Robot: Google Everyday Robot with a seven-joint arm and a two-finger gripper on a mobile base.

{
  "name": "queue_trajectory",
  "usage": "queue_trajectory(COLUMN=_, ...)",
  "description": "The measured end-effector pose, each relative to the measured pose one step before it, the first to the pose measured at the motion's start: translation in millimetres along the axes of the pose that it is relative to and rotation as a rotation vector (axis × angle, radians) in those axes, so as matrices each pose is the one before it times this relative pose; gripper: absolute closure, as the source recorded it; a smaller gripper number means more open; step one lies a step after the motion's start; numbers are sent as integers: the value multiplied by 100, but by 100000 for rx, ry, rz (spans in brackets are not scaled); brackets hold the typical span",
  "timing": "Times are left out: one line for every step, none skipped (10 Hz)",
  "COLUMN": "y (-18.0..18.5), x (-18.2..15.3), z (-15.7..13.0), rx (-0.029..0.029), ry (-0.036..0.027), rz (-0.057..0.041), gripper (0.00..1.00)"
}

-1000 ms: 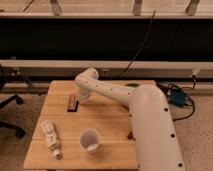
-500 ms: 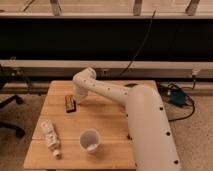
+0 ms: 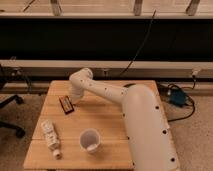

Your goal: Push the eraser across the table

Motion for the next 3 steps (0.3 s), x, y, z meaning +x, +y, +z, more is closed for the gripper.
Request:
queue_trajectory(y=-203, x=-481, z=84, rx=159, ry=-1162, rz=-1002, gripper=94)
queue_trajectory(y=-501, x=-945, z=171, rx=290, ry=-1852, rz=-1710, gripper=94)
queue_trajectory(y=-383, x=-708, z=169, rx=103, ry=-1338, rz=-1280, gripper=94)
